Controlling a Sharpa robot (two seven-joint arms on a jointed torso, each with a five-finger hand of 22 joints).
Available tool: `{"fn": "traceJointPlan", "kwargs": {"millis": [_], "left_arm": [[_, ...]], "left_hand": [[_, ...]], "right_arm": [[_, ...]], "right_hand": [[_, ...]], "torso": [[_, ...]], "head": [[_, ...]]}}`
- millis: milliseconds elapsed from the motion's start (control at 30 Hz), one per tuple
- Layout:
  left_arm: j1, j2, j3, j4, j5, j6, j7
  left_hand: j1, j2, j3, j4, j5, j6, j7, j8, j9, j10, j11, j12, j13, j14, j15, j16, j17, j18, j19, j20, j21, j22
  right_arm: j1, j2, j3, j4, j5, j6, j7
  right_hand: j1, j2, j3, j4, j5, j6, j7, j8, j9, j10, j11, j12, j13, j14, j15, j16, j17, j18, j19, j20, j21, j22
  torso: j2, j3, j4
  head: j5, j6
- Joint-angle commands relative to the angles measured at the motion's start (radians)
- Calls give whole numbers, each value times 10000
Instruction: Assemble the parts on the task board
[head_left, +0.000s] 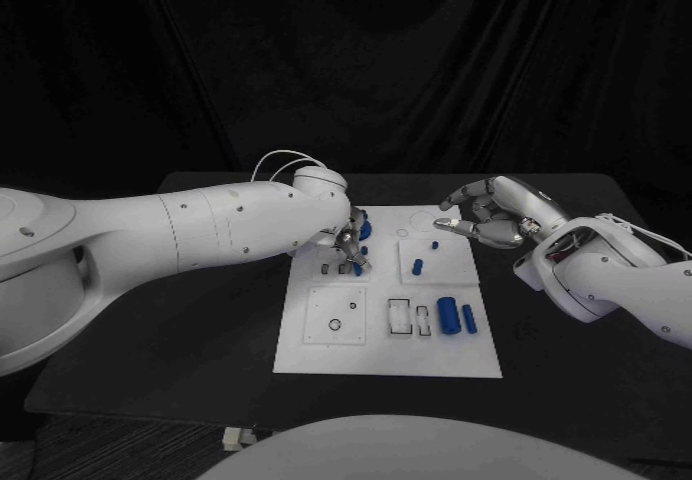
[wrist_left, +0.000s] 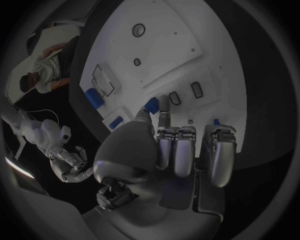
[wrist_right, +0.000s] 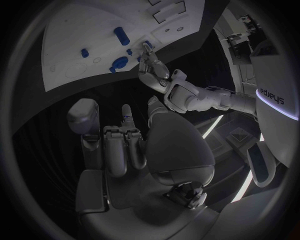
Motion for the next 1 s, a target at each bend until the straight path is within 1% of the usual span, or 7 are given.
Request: {"fn": "traceJointPlan", "kwargs": {"millis": [33,233,267,333,467,767,1000], "left_arm": [[-19,4,10,13,54,58,175],[-20,-24,10,34,54,70,145],[-20,-29,10,40,54,57,132],[-20,-38,10,49,54,35,85],[-21,-55,10,54,54,19,19],[-24,-86,10,48,54,147,-44],[-31,-70,10,29,54,206,26]], "left_hand": [[119,20,43,-23,16,-5,-50,47,31,1040,-65,18,2604,1047,-63,27,2634,-142,1052,-61,31,2627],[-24,-31,10,85,-166,-13,-32,33,149,1040,-65,18,2604,1047,-75,27,2634,-142,1052,-79,31,2627],[-140,-31,-17,176,-372,-3,-27,31,208,1040,-63,18,2604,1047,-74,27,2634,-142,1052,-82,31,2627],[-425,-49,-98,386,-1137,20,-23,28,342,1040,-60,18,2604,1047,-75,27,2634,-142,1052,-85,31,2627],[-901,-32,-194,567,-1533,21,-16,-11,517,1040,-57,18,2604,1047,-77,27,2634,-142,1052,-88,31,2627],[-1132,-105,-250,538,-1764,-61,7,-109,606,1040,-43,18,2604,1047,-71,27,2634,-142,1052,-85,31,2627],[-864,-168,-72,398,-1353,-180,44,-298,677,1040,-14,18,2604,1047,-47,27,2634,-142,1052,-66,31,2627]], "right_arm": [[-24,-13,7,12,-12,54,-191],[-24,-13,7,13,-12,59,-216],[-24,-12,7,13,-12,60,-221],[-25,-11,7,12,-12,65,-231],[-25,-13,7,5,-12,86,-258],[-25,-26,7,-5,-12,175,-332],[-26,-26,7,-5,-12,214,-368]], "right_hand": [[-87,-26,-80,-11,55,101,-20,89,32,1025,63,35,2628,1055,43,30,2635,35,1,45,-68,1125],[-105,-15,-100,-9,66,148,-33,172,66,1025,56,35,2628,1055,37,30,2635,39,-2,42,-89,1120],[-105,-15,-100,-9,66,149,-33,172,66,1025,55,35,2628,1055,37,30,2635,39,-2,42,-90,1120],[-108,-14,-102,-7,67,150,-34,178,68,1025,54,35,2628,1055,37,30,2635,43,-7,42,-111,1116],[-181,13,-131,15,83,107,-37,211,81,1025,46,35,2628,1055,29,30,2635,51,-18,38,-163,1104],[-356,83,-195,28,106,37,-43,302,115,1025,41,35,2628,1055,22,30,2635,62,-34,30,-237,1088],[-449,140,-221,32,123,24,-44,364,139,1025,43,35,2628,1055,22,30,2635,64,-37,29,-262,1083]], "torso": [[-1,-3,-1],[-4,1,2],[-3,3,1],[-6,1,1],[-4,2,4],[-2,-1,1],[-5,-1,0]], "head": [[1,-2],[30,-2],[36,-2],[49,-2],[53,-2],[63,-2],[68,-2]]}}
